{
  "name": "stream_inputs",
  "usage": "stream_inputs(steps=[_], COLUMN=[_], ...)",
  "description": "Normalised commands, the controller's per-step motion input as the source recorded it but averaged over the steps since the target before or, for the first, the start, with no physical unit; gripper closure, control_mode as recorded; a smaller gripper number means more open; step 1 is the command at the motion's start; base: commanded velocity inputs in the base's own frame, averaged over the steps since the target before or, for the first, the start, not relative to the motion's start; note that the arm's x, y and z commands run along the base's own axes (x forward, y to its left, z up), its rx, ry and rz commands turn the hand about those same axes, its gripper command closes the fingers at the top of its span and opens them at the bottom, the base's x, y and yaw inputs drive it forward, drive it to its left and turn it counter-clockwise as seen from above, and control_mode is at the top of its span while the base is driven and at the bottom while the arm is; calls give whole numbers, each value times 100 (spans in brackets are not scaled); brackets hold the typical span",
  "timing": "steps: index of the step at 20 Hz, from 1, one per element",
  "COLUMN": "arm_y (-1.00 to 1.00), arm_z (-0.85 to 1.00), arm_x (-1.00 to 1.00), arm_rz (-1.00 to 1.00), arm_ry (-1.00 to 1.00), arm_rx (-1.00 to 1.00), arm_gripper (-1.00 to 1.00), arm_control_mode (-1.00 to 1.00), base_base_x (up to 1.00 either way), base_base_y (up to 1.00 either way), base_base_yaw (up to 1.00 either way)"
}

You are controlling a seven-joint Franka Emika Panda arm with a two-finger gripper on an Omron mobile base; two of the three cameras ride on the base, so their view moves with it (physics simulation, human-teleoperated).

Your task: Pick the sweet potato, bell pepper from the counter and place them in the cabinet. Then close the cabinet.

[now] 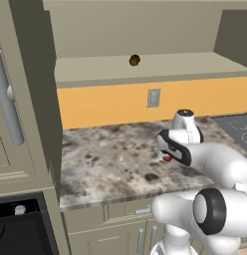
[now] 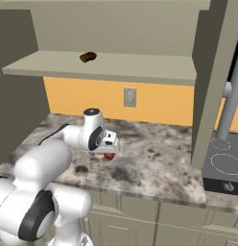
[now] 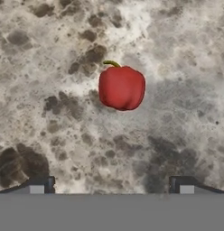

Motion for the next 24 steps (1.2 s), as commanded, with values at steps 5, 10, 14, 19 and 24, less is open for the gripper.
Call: stream_inputs(steps=[5,10,14,19,24], arm_y=[0,-3,-16,-14,-1], arm_z=[-14,-22,-32,-43,-39], arm_x=[43,41,33,30,44], arm_rz=[3,1,0,0,0], arm_ry=[-4,-1,0,0,0], arm_rx=[0,0,0,0,-1], arm_gripper=[-100,-100,-100,-100,-100], arm_control_mode=[-100,-100,-100,-100,-100], base_base_x=[0,0,0,0,0], base_base_y=[0,0,0,0,0], base_base_yaw=[0,0,0,0,0])
